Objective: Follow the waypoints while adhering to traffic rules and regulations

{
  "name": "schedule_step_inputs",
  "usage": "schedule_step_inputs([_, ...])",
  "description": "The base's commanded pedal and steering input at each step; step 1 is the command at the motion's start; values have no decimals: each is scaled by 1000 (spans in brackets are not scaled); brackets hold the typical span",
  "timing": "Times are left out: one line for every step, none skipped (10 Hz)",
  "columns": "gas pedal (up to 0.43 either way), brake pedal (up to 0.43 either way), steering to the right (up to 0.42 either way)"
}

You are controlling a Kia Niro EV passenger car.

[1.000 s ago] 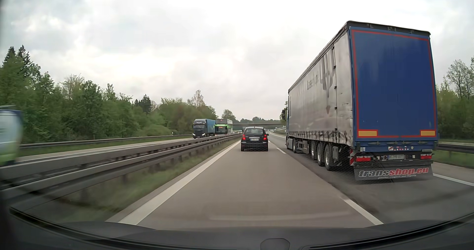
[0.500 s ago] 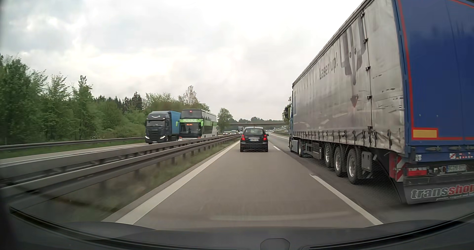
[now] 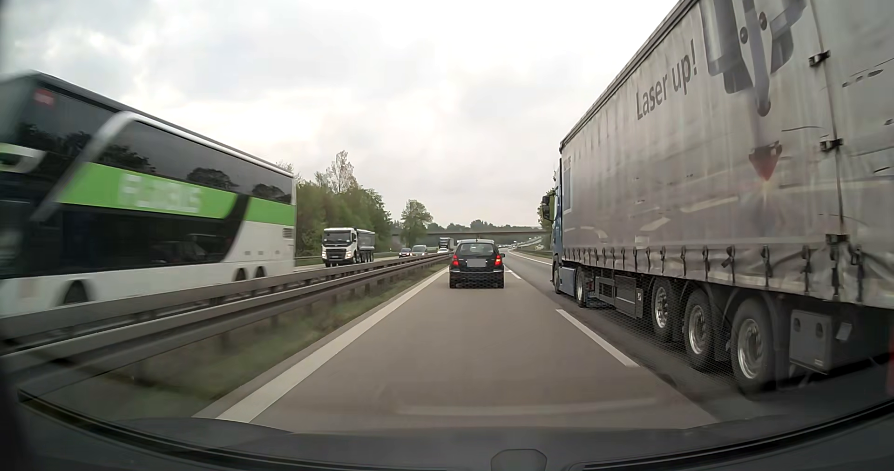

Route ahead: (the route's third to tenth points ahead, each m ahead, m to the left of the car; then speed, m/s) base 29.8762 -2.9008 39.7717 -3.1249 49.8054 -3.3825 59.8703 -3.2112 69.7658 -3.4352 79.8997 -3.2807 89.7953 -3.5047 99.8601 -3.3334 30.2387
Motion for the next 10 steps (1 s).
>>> schedule_step_inputs([157, 0, 0])
schedule_step_inputs([157, 0, -1])
schedule_step_inputs([157, 0, -1])
schedule_step_inputs([157, 0, -1])
schedule_step_inputs([157, 0, -1])
schedule_step_inputs([150, 0, -1])
schedule_step_inputs([150, 0, -1])
schedule_step_inputs([150, 0, -1])
schedule_step_inputs([150, 0, -1])
schedule_step_inputs([150, 0, -1])
